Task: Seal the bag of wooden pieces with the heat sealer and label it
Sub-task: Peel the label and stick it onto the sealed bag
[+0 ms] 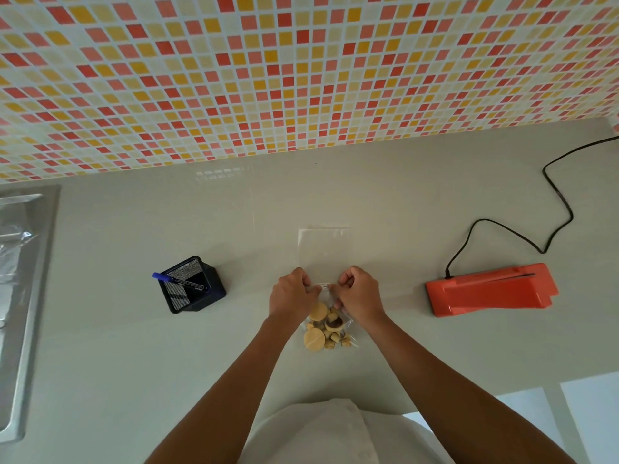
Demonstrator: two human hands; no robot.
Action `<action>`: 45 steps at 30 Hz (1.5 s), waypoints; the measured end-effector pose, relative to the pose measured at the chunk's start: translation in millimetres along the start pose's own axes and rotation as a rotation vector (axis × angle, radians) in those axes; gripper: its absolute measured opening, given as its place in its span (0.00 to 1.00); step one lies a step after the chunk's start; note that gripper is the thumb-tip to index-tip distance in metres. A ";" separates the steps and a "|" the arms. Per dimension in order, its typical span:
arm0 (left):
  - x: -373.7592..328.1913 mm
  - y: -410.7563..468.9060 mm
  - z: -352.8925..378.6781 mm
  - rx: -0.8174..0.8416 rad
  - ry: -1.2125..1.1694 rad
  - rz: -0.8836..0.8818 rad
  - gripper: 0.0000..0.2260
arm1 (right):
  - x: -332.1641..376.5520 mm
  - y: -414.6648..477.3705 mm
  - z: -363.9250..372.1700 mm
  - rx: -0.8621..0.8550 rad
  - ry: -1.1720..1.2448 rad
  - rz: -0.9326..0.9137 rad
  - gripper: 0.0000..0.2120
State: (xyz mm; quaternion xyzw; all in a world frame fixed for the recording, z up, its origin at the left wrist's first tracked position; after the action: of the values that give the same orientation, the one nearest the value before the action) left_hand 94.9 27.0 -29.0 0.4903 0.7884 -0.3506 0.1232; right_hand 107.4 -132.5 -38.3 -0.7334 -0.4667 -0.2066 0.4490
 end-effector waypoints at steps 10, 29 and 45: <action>11.7 -9.5 -15.3 -0.087 -0.016 0.062 0.06 | -1.2 -14.4 -11.4 -0.016 -0.020 -0.090 0.03; 32.5 -17.0 -9.1 0.060 -0.107 -0.042 0.07 | -20.2 -25.2 -20.6 -0.069 -0.055 -0.090 0.09; -1.2 56.4 -38.6 -0.107 -0.222 -0.125 0.08 | 53.9 46.6 -14.6 -0.154 -0.034 -0.112 0.13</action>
State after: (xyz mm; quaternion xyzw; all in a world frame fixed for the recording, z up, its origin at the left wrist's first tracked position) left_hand 149.7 67.7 -24.8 0.3913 0.8165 -0.3668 0.2136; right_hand 175.5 -125.6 -13.6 -0.7418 -0.4974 -0.2541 0.3712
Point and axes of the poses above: each hand's wrist, its own y-axis towards the middle knuckle, its own z-axis out of the palm, x = y × z, the point moved 3 cm from there along y, towards the middle knuckle, and after that the axes turned 6 degrees about -x, right-handed, at the moved point
